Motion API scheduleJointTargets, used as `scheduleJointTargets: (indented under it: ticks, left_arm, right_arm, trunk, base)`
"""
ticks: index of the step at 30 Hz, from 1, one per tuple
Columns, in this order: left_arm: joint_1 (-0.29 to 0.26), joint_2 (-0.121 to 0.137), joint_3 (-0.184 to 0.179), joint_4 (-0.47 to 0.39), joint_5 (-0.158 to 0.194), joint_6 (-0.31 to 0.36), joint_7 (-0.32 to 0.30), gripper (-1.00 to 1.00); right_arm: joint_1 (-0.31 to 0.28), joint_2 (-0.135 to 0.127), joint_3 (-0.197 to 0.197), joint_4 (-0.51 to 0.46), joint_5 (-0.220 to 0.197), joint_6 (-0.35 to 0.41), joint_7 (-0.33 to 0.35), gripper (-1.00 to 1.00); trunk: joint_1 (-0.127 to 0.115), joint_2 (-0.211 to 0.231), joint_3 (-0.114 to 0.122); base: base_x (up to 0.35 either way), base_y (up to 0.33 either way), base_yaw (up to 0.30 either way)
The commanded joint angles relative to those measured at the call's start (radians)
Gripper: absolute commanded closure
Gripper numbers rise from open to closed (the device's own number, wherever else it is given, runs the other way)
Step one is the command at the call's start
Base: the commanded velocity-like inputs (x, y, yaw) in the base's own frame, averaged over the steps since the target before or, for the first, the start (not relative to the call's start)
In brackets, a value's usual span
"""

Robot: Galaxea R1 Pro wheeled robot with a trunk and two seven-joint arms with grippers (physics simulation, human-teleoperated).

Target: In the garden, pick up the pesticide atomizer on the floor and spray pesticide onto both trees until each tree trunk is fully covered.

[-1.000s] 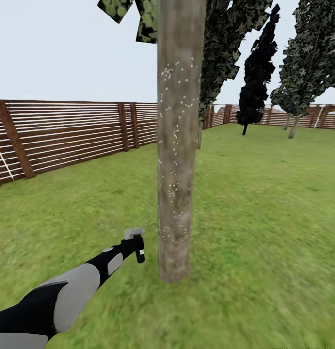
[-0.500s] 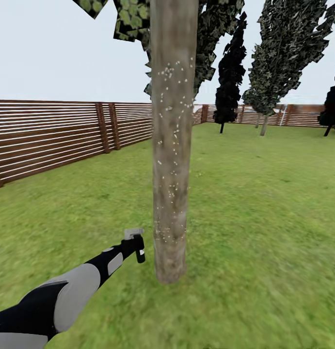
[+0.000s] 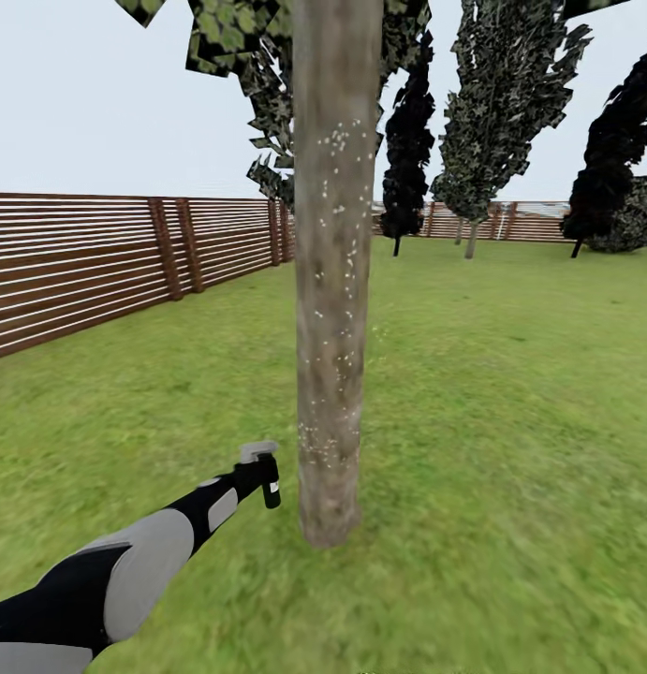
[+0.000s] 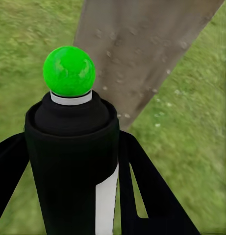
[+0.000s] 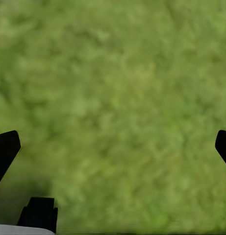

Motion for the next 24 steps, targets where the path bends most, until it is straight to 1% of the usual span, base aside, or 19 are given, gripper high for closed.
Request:
scheduleJointTargets:
  ticks: [1, 10, 18, 24]
  left_arm:
    - [0.000, 0.000, 0.006, 0.001, 0.001, -0.002, -0.004, 1.00]
    - [0.000, 0.000, 0.006, 0.001, 0.001, -0.002, -0.004, 1.00]
    - [0.000, 0.000, 0.006, 0.001, 0.001, -0.003, -0.004, 1.00]
    - [0.000, 0.000, 0.006, 0.001, 0.001, -0.003, -0.004, 1.00]
  right_arm:
    - [-0.002, 0.000, 0.005, 0.005, 0.008, -0.005, -0.007, -1.00]
    - [-0.002, 0.000, 0.005, 0.005, 0.008, -0.005, -0.007, -1.00]
    - [-0.002, 0.000, 0.006, 0.005, 0.009, -0.004, -0.007, -1.00]
    - [-0.001, 0.000, 0.006, 0.005, 0.008, -0.004, -0.007, -1.00]
  trunk:
    - [0.000, -0.001, -0.001]
    - [0.000, -0.001, -0.001]
    - [0.000, -0.001, -0.001]
    - [0.000, -0.001, -0.001]
  base:
    - [0.000, 0.350, -0.299]
    - [0.000, 0.350, -0.298]
    - [0.000, 0.350, -0.066]
    - [0.000, 0.350, -0.250]
